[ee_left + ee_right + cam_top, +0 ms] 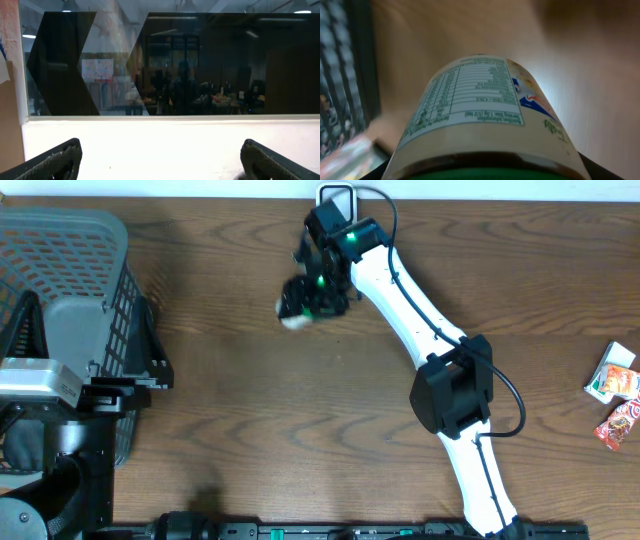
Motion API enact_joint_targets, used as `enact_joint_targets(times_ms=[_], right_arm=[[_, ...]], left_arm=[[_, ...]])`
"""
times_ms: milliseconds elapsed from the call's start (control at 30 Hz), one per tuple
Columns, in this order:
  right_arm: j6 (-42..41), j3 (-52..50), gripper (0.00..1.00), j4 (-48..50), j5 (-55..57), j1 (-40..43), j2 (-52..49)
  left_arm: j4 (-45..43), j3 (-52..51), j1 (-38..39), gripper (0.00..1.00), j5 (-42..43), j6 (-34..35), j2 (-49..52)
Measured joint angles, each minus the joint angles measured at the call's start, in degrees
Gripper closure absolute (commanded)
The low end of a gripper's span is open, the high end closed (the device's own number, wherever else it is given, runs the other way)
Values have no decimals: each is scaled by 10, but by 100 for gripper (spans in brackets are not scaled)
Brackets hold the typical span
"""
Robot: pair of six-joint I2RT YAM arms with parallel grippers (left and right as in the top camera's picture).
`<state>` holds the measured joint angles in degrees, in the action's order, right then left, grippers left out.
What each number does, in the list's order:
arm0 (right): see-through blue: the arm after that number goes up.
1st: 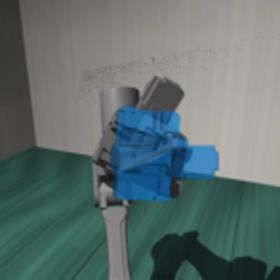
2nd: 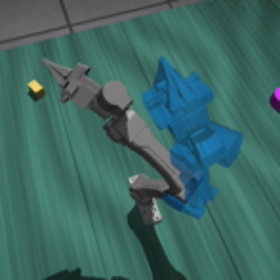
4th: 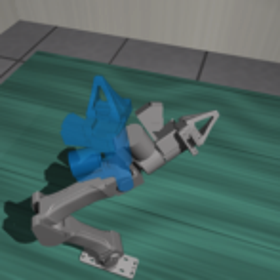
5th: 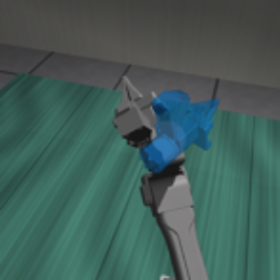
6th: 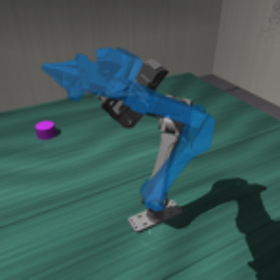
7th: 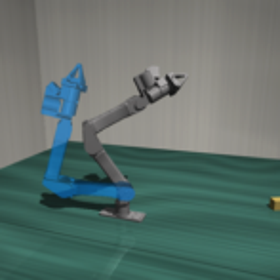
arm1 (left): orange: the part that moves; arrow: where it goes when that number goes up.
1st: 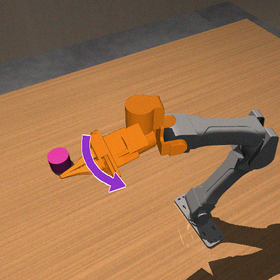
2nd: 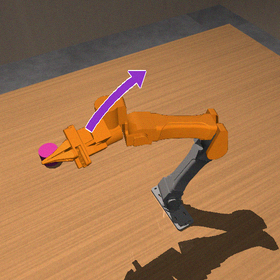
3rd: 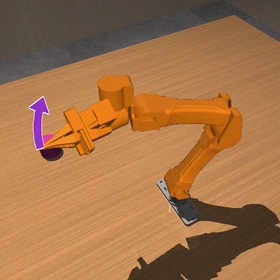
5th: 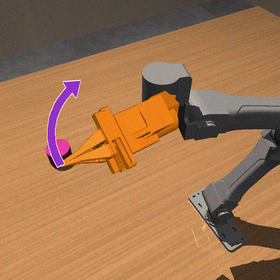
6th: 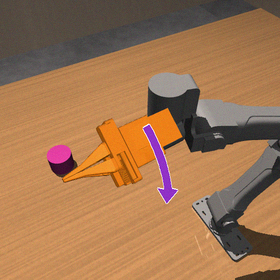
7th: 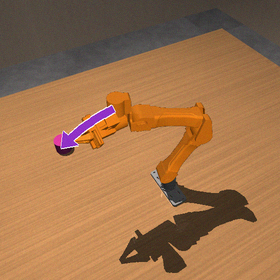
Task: Scan the item barcode
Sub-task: 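Lift the jar and hold it over the white scanner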
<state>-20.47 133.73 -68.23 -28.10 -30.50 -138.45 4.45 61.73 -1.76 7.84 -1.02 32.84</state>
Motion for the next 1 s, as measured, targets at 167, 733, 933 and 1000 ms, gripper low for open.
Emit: enact_joint_targets(times_ms=[167, 733, 933, 1000], right_arm=[[15, 2, 55, 117, 108, 5, 0], [156, 4, 51, 502, 355, 25, -17], [169, 5, 53, 566, 389, 31, -70], [170, 5, 55, 575, 394, 36, -87]], left_arm=[[0, 0, 0, 1, 0, 0, 0], [0, 0, 0, 1, 0, 0, 1], [0, 0, 0, 1, 0, 0, 7], [0, 0, 0, 1, 0, 0, 12]])
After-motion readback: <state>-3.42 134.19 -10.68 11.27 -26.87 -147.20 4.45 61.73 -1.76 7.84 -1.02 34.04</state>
